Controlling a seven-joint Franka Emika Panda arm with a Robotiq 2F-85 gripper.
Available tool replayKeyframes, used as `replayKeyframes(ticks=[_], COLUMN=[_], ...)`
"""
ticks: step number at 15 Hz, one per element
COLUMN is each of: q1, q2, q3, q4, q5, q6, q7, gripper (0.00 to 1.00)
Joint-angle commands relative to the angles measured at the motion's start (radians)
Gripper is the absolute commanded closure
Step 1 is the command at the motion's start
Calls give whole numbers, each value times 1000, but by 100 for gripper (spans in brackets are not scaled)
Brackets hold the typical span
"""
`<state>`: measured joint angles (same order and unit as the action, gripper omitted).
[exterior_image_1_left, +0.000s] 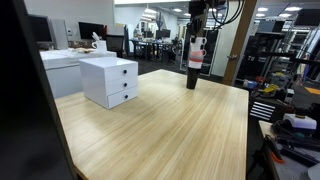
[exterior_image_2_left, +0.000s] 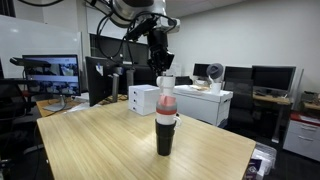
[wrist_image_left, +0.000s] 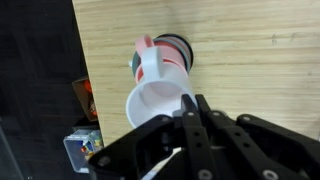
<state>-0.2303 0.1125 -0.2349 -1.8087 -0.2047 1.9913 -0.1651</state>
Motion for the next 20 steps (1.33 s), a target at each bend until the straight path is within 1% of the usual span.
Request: replayKeyframes(ticks=[1,9,13,15,17,20], q1=[3,19,30,41,56,72], q2=[-39,-77,-98,-118,-143,-191], q3=[12,31,51,61,72,81], q4=[-2,-9,-50,-106,-189,-328], q5=[17,37,100,118,98,99], q6=[-25,-20,15,97,207,326], q7=[2,-9,-38,-41,-31,-27], gripper=[96,96,96,96,96,96])
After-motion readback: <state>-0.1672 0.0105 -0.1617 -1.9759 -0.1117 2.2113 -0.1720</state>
